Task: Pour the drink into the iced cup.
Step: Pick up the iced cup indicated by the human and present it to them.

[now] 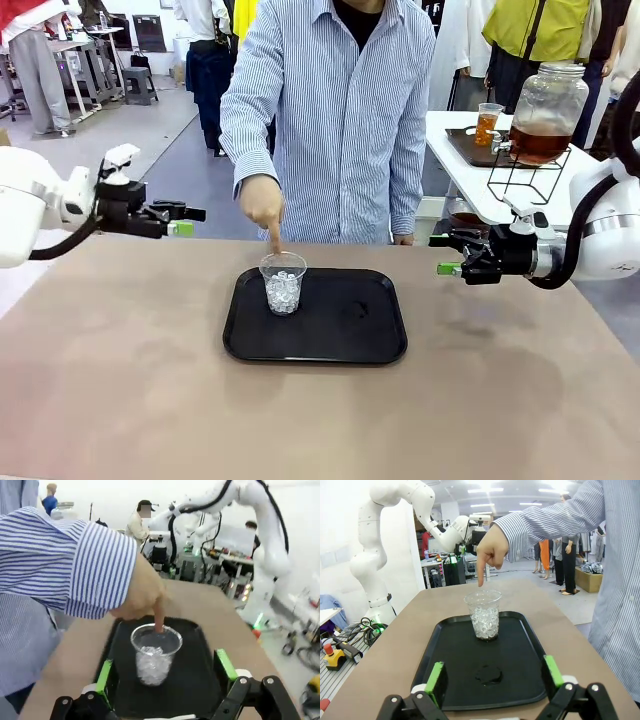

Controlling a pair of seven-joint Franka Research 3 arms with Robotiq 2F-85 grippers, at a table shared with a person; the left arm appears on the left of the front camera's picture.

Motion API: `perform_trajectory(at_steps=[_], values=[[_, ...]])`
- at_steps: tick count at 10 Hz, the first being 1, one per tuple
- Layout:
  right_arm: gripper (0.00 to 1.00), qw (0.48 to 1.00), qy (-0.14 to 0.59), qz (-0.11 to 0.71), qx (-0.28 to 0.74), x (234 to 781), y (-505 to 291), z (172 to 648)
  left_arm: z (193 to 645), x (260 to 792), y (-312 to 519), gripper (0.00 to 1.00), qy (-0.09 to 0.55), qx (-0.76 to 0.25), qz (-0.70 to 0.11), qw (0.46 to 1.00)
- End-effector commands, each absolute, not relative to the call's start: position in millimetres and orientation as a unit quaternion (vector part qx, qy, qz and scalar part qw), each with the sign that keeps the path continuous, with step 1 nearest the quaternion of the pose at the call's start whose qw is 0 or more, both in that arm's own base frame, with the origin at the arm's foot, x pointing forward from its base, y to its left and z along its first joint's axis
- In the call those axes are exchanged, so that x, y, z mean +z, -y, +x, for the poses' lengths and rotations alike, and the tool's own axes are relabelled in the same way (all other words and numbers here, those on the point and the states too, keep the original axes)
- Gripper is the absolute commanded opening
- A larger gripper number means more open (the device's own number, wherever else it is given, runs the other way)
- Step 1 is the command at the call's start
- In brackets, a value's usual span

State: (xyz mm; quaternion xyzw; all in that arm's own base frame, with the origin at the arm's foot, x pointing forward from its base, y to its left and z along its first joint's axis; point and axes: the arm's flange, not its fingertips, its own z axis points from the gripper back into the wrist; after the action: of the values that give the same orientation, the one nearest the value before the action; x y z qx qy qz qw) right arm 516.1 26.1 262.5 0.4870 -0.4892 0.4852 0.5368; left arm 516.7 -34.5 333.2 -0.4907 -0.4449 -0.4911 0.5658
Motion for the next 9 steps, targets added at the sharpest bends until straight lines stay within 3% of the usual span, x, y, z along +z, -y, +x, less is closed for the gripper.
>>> perform_trajectory(at_steps=[1, 9], values=[[1.0, 0.537, 0.488, 0.488, 0.485, 265, -27, 517, 513, 312, 42, 1.0, 0.498, -0.505, -0.437, 0.554], [1.0, 0.537, 0.488, 0.488, 0.485, 265, -27, 517, 519, 286, 53, 1.0, 0.503, -0.502, -0.428, 0.559]])
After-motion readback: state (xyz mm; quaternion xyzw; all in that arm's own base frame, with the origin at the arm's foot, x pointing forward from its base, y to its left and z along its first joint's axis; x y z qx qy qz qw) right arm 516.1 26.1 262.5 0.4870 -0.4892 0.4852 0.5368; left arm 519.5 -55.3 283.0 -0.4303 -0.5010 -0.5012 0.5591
